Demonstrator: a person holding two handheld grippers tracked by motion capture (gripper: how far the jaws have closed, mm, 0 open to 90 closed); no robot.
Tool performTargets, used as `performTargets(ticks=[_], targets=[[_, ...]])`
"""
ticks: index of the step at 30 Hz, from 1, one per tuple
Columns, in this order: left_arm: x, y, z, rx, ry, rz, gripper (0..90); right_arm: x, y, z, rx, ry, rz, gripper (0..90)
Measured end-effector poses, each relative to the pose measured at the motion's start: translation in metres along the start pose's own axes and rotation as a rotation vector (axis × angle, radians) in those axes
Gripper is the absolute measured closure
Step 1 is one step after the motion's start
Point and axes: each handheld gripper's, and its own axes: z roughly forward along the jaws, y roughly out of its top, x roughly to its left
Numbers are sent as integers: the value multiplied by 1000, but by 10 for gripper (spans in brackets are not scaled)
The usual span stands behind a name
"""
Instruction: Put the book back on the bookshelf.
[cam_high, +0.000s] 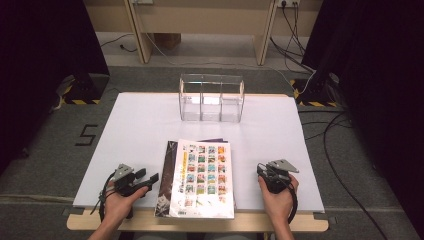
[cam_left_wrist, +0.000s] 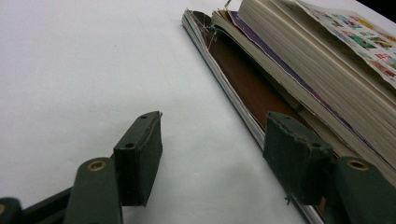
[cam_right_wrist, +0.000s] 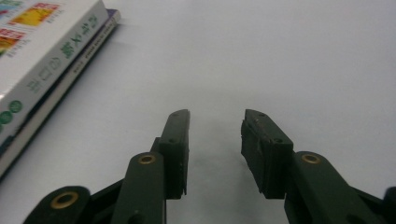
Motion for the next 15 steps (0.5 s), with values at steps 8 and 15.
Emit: performTargets(ticks=[8, 15], targets=[[-1, 3, 0, 11, -3, -25, 402, 7, 6, -8, -18, 93, 11, 592], [-12, 13, -4, 4, -49, -33, 437, 15, 11, -8, -2, 138, 8, 585]])
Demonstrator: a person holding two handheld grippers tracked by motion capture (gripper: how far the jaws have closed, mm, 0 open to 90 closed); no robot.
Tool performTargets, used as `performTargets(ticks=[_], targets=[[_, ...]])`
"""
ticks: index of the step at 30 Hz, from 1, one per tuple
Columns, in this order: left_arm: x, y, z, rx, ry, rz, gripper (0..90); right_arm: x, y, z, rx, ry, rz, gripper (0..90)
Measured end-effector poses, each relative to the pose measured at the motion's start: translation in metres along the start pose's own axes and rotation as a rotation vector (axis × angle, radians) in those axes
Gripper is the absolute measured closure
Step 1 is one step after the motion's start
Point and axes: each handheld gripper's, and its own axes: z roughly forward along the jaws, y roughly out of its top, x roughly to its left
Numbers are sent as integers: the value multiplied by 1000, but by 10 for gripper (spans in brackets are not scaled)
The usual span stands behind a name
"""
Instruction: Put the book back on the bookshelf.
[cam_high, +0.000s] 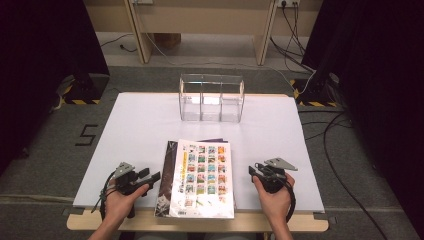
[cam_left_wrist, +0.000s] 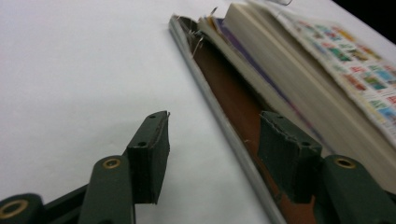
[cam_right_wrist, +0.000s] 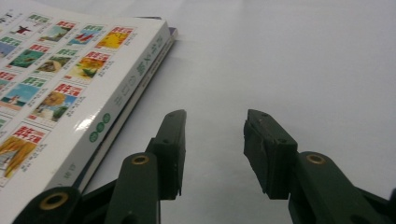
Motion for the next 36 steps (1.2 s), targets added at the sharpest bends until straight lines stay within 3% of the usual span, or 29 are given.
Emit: performTargets(ticks=[4, 7, 8, 10, 14, 18, 20, 21, 25, 30, 36], targets=[[-13, 13, -1, -13, -61, -1, 456, 7, 4, -2, 17, 37, 15, 577], [-26, 22, 1, -1, -132, -16, 457, 15, 9, -3, 37, 72, -5, 565], [-26, 22, 1, -1, -132, -16, 456, 17, 11, -3, 47, 90, -7, 559], [-38, 30, 9, 64, -174, -23, 445, 23, 14, -3, 69, 126, 3, 548], [-47, 34, 26, 149, -165, 0, 425, 35, 19, 1, 107, 174, -3, 531], [-46, 33, 38, 192, -151, -32, 446, 41, 22, 6, 147, 202, -6, 519], [-46, 33, 38, 195, -157, -47, 521, 42, 23, 10, 166, 213, -3, 515], [-47, 34, 38, 202, -167, -77, 525, 42, 24, 12, 172, 222, 0, 514], [-48, 34, 39, 208, -153, -90, 536, 44, 23, 18, 195, 231, 0, 506], [-50, 36, 36, 188, -148, -121, 570, 48, 23, 22, 214, 282, 30, 497], [-55, 42, 29, 142, -183, -137, 611, 52, 23, 25, 214, 273, 7, 461]])
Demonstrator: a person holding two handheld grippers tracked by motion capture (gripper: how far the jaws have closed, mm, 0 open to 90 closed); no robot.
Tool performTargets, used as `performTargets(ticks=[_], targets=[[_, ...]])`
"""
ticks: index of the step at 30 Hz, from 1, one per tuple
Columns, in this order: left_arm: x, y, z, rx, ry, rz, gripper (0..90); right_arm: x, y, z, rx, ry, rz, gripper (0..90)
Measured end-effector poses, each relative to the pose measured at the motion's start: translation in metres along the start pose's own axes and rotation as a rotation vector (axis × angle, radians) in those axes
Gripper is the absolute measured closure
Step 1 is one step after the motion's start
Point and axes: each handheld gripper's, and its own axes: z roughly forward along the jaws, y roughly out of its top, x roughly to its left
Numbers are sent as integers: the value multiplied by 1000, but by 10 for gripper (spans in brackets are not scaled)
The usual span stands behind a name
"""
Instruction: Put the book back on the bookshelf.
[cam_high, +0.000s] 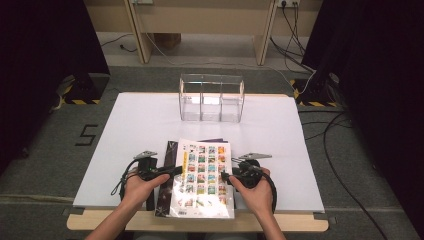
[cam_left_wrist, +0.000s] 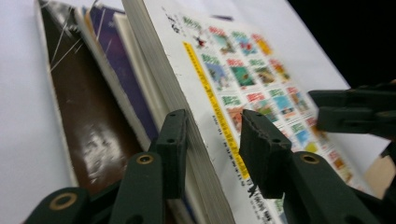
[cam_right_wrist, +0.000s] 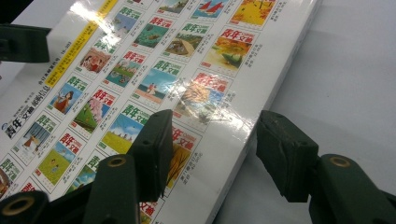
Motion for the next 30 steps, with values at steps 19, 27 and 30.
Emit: performTargets(ticks=[19, 27, 30], targets=[[-5, -25, 8, 96, -108, -69, 679, -26, 13, 16, 43, 132, 142, 377], [-4, -23, 15, 115, -128, -101, 691, -35, 27, 30, 89, 167, 202, 329], [-7, -20, 19, 127, -128, -88, 690, -38, 30, 32, 93, 163, 200, 330]])
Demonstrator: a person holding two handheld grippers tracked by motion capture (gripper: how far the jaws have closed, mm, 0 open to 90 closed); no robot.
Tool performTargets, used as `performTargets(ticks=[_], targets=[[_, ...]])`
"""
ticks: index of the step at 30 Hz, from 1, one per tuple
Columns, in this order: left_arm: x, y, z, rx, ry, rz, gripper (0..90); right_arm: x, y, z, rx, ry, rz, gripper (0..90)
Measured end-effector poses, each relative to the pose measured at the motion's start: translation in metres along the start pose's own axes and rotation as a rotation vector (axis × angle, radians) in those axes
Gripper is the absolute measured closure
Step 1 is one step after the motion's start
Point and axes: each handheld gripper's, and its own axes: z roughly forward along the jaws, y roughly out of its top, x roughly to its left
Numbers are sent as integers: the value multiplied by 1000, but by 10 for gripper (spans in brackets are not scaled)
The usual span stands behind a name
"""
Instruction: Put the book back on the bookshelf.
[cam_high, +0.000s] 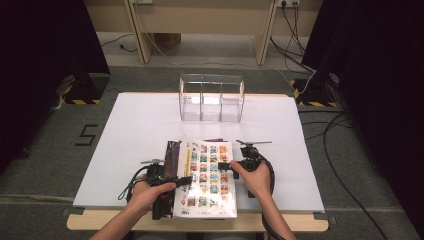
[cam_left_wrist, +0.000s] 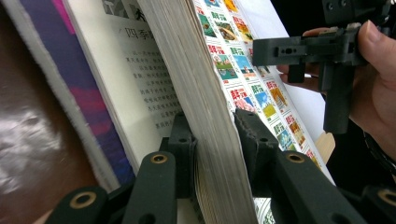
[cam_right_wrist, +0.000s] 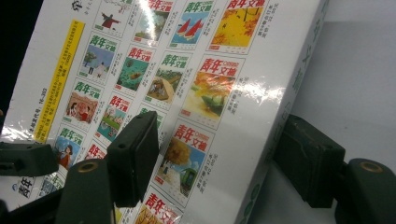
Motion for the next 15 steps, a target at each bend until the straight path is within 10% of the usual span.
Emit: performTargets(ticks=[7, 15], targets=[[-7, 10, 11, 45, 21, 48, 678, 17, 5, -20, -47, -138, -122, 484], [-4, 15, 12, 88, 22, 43, 675, 24, 12, -29, -84, -110, -172, 569]])
